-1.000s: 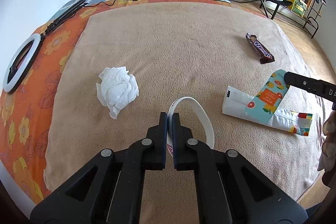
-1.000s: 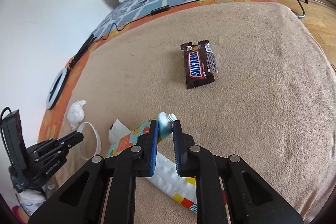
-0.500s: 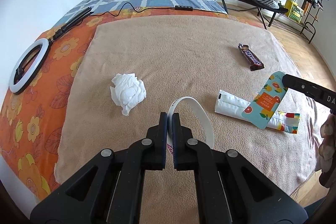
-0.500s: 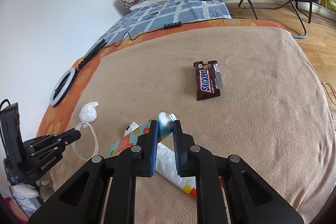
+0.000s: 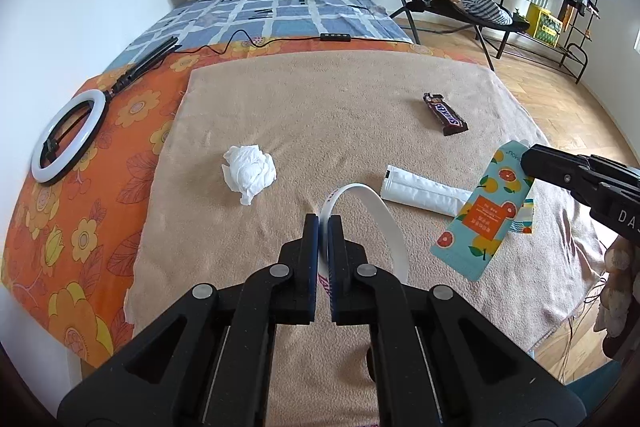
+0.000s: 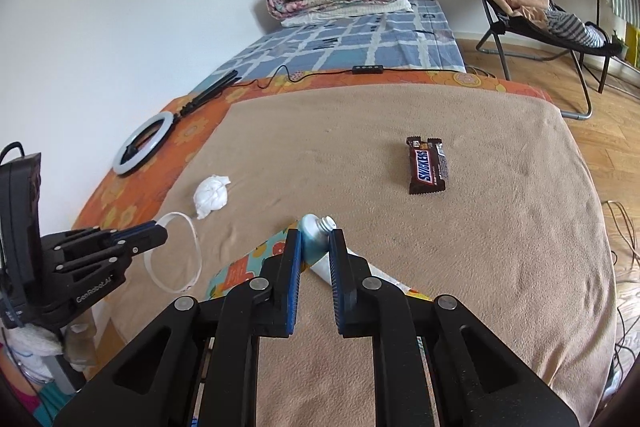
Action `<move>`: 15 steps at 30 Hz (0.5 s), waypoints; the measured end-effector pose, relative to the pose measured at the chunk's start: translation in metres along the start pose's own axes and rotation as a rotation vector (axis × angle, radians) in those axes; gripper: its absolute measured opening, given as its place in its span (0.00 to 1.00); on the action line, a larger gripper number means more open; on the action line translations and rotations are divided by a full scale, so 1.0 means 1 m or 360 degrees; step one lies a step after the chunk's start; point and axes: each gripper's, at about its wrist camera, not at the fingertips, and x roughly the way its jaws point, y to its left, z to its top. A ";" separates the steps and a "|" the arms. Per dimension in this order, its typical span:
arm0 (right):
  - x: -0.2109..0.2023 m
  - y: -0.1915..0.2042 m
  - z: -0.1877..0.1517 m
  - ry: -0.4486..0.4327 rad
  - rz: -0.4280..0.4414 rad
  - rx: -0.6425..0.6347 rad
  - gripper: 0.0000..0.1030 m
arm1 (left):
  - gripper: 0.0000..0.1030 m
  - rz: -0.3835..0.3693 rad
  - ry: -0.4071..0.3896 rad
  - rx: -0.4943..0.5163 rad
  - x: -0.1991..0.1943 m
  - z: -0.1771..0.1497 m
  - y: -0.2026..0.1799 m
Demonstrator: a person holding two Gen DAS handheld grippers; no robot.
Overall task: Collect trash
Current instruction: 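Lift the wristband with the left tool while the right tool carries the tube to the basket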
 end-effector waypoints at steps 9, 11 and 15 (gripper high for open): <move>-0.033 0.031 -0.028 -0.0025 0.0005 -0.0146 0.12 | 0.02 -0.0046 -0.0026 0.0028 -0.040 -0.028 -0.008; -0.040 0.036 -0.037 -0.0017 0.0011 -0.0173 0.12 | 0.02 -0.0059 -0.0029 0.0032 -0.047 -0.035 -0.010; -0.053 0.044 -0.054 -0.0003 0.0030 -0.0206 0.12 | 0.02 -0.0083 -0.0024 0.0037 -0.061 -0.052 -0.015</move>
